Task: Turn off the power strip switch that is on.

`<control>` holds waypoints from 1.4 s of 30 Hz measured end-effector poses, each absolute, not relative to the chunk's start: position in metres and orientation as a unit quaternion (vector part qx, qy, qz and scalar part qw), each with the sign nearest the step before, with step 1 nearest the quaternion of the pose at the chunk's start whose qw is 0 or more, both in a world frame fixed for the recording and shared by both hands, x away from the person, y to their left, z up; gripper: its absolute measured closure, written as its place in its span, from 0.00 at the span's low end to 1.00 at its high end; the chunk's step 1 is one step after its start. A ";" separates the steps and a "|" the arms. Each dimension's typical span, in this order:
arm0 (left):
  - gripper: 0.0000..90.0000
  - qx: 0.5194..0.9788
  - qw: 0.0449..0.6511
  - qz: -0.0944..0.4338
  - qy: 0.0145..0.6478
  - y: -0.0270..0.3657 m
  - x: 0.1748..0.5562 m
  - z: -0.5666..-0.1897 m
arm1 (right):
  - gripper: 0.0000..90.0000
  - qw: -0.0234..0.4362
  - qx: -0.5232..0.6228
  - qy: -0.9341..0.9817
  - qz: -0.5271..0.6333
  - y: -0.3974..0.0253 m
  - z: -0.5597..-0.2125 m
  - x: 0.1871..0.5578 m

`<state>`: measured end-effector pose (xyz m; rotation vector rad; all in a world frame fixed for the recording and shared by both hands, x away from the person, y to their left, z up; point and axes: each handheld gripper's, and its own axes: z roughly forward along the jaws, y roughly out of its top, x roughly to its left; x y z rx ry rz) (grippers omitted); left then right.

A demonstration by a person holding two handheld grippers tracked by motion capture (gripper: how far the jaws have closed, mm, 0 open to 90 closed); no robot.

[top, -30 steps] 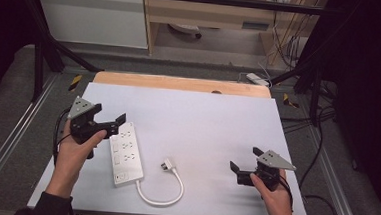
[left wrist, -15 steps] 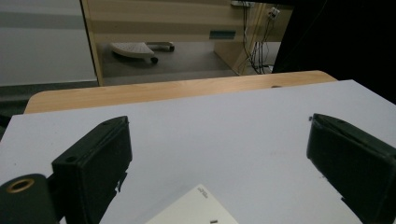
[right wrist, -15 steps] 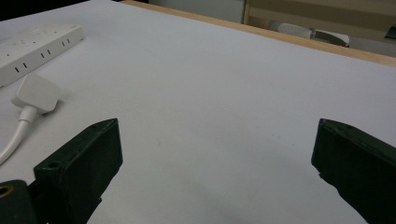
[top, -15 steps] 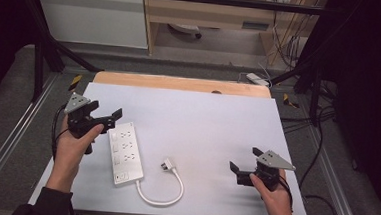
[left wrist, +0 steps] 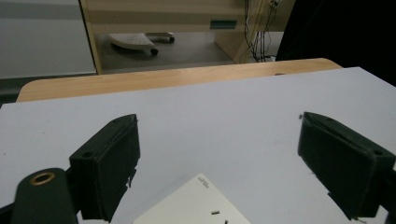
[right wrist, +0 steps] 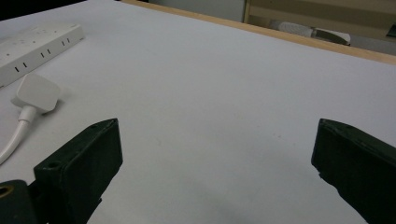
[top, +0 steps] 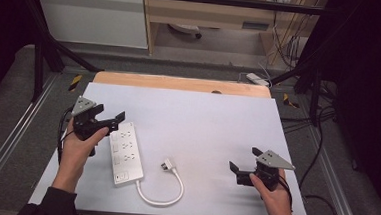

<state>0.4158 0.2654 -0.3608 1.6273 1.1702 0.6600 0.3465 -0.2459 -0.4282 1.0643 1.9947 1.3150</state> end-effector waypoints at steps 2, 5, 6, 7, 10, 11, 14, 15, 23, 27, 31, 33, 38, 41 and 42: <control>0.17 0.669 0.494 0.274 0.483 0.264 0.415 -0.362 | 0.03 0.259 0.393 0.737 0.485 -0.246 -0.428 0.347; 0.18 0.672 0.490 0.274 0.483 0.264 0.416 -0.365 | 0.03 0.259 0.392 0.738 0.484 -0.245 -0.429 0.347; 0.19 0.671 0.490 0.275 0.484 0.264 0.417 -0.366 | 0.03 0.259 0.392 0.738 0.484 -0.245 -0.429 0.347; 0.20 0.672 0.488 0.275 0.485 0.264 0.417 -0.367 | 0.03 0.259 0.392 0.738 0.484 -0.245 -0.429 0.347; 0.25 0.669 0.486 0.275 0.490 0.266 0.418 -0.371 | 0.03 0.258 0.393 0.737 0.485 -0.246 -0.428 0.347; 0.26 0.669 0.485 0.275 0.492 0.267 0.418 -0.372 | 0.03 0.258 0.393 0.737 0.485 -0.246 -0.428 0.347; 0.34 0.668 0.481 0.273 0.497 0.269 0.419 -0.375 | 0.03 0.257 0.393 0.738 0.484 -0.245 -0.429 0.347; 0.36 0.668 0.481 0.274 0.498 0.270 0.419 -0.376 | 0.03 0.257 0.393 0.738 0.484 -0.245 -0.429 0.347; 0.53 0.675 0.473 0.264 0.501 0.273 0.419 -0.387 | 0.03 0.257 0.393 0.738 0.484 -0.245 -0.429 0.347; 0.61 0.681 0.474 0.260 0.495 0.273 0.419 -0.388 | 0.03 0.257 0.394 0.738 0.484 -0.245 -0.429 0.347; 0.70 0.685 0.474 0.258 0.489 0.272 0.418 -0.388 | 0.03 0.257 0.393 0.739 0.483 -0.245 -0.429 0.347; 0.76 0.687 0.474 0.257 0.487 0.272 0.417 -0.388 | 0.03 0.257 0.394 0.739 0.483 -0.245 -0.429 0.347; 0.84 0.682 0.481 0.260 0.486 0.276 0.416 -0.388 | 0.03 0.256 0.395 0.739 0.482 -0.245 -0.429 0.347; 0.93 0.679 0.483 0.262 0.487 0.280 0.415 -0.390 | 0.03 0.255 0.396 0.739 0.481 -0.244 -0.430 0.347; 0.93 0.677 0.484 0.262 0.489 0.281 0.415 -0.390 | 0.03 0.255 0.396 0.739 0.481 -0.244 -0.430 0.347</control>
